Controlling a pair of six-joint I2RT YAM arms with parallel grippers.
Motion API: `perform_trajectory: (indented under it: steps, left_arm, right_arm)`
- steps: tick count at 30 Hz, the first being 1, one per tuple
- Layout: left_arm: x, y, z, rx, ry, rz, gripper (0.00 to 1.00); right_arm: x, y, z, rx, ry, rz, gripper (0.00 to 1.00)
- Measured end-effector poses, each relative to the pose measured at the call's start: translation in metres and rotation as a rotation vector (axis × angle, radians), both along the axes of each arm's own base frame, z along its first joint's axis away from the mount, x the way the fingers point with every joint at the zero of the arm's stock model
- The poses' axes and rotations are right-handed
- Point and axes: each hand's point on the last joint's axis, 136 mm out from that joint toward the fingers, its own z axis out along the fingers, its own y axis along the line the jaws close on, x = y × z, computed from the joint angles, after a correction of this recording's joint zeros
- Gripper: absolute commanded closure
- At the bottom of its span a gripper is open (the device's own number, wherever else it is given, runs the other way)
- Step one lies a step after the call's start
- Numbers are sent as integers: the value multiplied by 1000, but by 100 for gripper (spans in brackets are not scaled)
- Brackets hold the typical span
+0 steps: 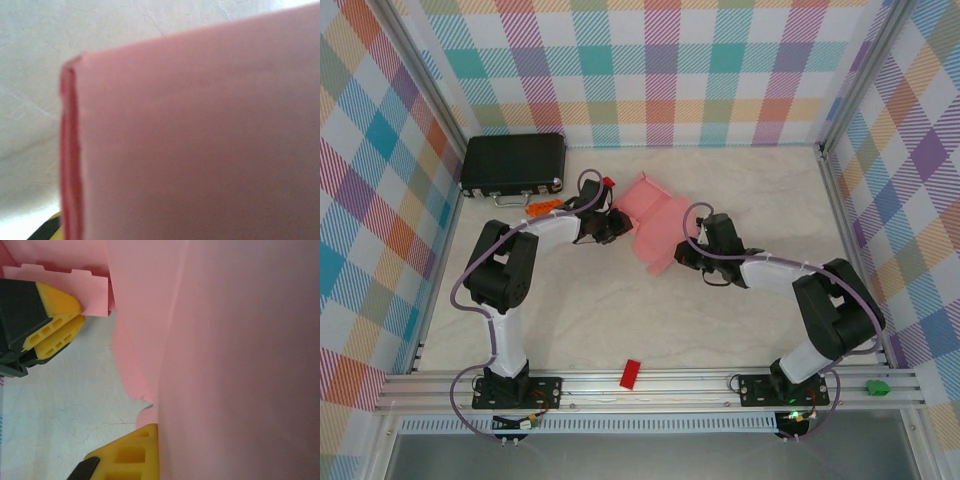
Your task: Fold the paper box
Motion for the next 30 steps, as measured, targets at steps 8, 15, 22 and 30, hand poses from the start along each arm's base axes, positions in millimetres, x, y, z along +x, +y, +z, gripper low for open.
perform_trajectory:
  steps: [8, 15, 22, 30]
  left_arm:
    - [-6, 8, 18, -1, -31, -12, 61]
    - [-22, 17, 52, 24, -106, -70, 56]
    - [-32, 32, 87, 80, -202, -129, 53]
    - [-27, 33, 98, 92, -262, -189, 52]
  right_arm:
    - [-8, -20, 7, -130, 94, 43, 95]
    - [-16, -33, 22, -181, 154, 119, 95]
    - [-20, -37, 49, -241, 140, 230, 95]
    - [-35, -47, 48, -311, 215, 315, 95]
